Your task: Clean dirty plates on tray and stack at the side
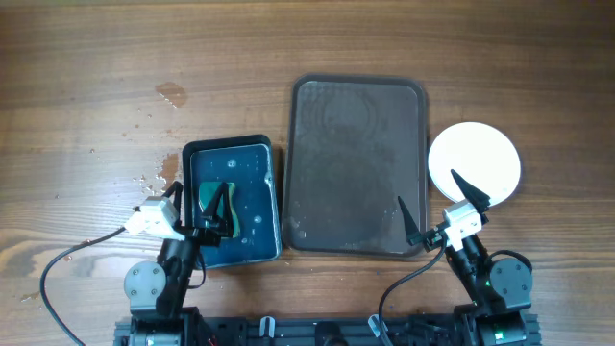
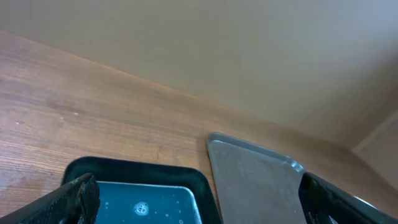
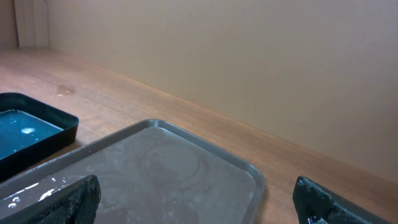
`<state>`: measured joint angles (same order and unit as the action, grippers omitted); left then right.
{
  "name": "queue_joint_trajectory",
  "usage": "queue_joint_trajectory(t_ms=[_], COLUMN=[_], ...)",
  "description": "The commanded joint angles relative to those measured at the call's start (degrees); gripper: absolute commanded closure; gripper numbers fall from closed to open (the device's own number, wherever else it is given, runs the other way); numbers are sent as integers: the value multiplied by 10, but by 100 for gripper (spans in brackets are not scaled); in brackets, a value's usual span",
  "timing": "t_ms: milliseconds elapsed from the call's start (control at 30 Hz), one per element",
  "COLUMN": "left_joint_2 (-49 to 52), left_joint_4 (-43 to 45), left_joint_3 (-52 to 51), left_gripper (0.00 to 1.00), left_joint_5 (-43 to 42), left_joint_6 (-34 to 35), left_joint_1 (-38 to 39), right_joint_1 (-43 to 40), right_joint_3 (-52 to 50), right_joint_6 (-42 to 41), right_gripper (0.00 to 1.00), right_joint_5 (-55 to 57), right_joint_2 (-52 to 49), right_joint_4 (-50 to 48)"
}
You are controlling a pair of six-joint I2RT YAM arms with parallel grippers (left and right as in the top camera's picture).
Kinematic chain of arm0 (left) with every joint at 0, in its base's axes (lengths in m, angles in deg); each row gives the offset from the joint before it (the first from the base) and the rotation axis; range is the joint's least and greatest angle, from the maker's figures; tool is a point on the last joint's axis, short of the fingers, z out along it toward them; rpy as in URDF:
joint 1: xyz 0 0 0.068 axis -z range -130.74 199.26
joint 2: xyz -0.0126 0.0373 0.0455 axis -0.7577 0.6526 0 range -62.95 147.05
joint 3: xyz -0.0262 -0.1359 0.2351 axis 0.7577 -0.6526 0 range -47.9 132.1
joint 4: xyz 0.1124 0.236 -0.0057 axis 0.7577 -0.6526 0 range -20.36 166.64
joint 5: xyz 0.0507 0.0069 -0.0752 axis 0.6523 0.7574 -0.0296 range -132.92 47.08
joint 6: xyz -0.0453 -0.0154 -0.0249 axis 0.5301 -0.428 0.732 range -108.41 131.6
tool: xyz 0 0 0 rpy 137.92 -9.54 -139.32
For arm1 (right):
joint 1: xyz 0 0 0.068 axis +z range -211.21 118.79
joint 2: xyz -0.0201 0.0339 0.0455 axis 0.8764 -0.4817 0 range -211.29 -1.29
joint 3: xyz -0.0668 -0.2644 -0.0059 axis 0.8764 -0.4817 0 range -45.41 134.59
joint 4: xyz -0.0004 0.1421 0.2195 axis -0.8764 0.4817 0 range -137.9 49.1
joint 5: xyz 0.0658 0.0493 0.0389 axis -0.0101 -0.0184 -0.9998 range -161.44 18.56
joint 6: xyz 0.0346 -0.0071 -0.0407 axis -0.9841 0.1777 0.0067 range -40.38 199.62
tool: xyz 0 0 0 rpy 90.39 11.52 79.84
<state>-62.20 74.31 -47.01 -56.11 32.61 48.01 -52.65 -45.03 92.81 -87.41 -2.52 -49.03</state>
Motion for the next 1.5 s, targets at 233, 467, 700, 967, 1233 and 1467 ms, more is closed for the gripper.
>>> queue_joint_trajectory(t_ms=[233, 467, 700, 967, 1233, 1467], left_joint_2=[-4, -4, -4, -4, -4, -4], left_joint_4=[-7, -7, -7, -7, -7, -7], left_joint_3=[-6, -6, -6, -6, -6, -6], left_gripper=[0, 0, 0, 0, 0, 0], left_joint_5=[-3, -3, -3, -3, -3, -3], left_joint_6=[-13, -13, -13, -13, -13, -13], left_joint_1=[4, 4, 4, 4, 4, 4], right_joint_1=[-3, -3, -3, -3, -3, -3], right_joint_3=[-1, -1, -1, -1, -1, -1], right_joint_6=[3, 3, 3, 3, 3, 3], right_gripper=[0, 0, 0, 0, 0, 0], right_joint_5=[6, 6, 6, 6, 6, 6], right_joint_2=[1, 1, 1, 1, 1, 1], right_joint_4=[-1, -1, -1, -1, -1, -1])
